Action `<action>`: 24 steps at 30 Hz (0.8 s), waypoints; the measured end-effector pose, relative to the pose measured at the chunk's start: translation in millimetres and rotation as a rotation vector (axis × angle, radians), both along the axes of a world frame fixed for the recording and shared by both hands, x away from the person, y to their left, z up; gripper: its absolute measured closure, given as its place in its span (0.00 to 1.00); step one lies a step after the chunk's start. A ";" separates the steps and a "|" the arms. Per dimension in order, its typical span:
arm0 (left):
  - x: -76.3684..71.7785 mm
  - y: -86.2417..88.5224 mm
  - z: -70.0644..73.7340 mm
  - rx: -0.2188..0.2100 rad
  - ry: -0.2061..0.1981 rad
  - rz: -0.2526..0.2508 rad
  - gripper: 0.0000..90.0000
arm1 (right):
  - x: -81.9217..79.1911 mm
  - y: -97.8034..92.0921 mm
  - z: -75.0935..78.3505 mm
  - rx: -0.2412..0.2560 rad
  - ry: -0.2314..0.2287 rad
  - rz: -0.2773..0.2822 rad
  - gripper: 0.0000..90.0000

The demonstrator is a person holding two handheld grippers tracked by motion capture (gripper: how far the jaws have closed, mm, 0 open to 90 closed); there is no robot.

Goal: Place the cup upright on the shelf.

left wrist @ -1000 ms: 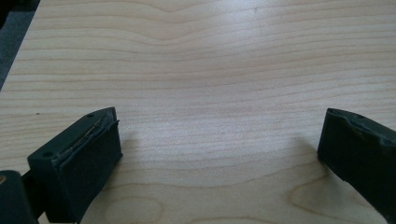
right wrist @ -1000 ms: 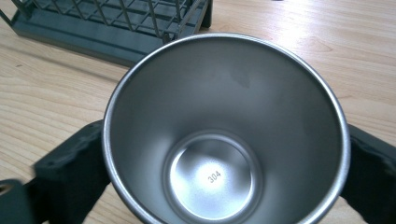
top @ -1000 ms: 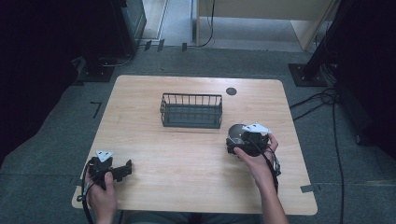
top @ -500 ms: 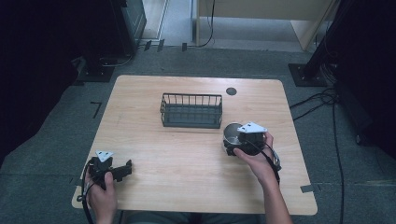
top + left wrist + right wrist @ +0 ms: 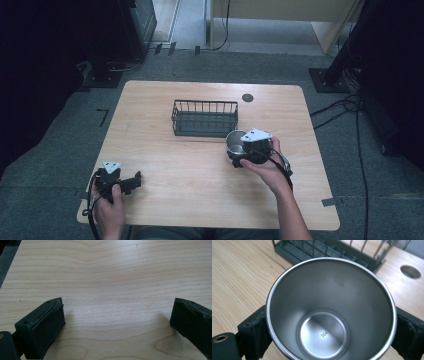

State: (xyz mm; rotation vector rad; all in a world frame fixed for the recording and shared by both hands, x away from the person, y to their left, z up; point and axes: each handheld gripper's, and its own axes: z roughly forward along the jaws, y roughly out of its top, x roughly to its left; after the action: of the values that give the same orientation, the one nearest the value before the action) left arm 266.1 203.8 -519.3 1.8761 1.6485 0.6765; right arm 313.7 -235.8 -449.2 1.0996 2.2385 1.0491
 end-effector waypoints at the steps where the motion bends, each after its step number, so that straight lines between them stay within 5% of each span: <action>1: 0.0 0.0 0.0 0.000 0.000 0.000 0.00 | 2.2 3.8 5.9 0.005 -0.004 0.019 0.07; 24: 0.1 -0.2 -0.1 -0.002 -0.003 0.003 0.00 | 30.6 42.3 70.6 0.022 -0.064 0.099 0.07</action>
State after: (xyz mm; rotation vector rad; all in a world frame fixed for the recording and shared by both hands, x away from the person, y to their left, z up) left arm 266.2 203.6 -519.4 1.8707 1.6499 0.6779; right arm 344.3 -193.5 -378.6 0.9590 2.2555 1.1352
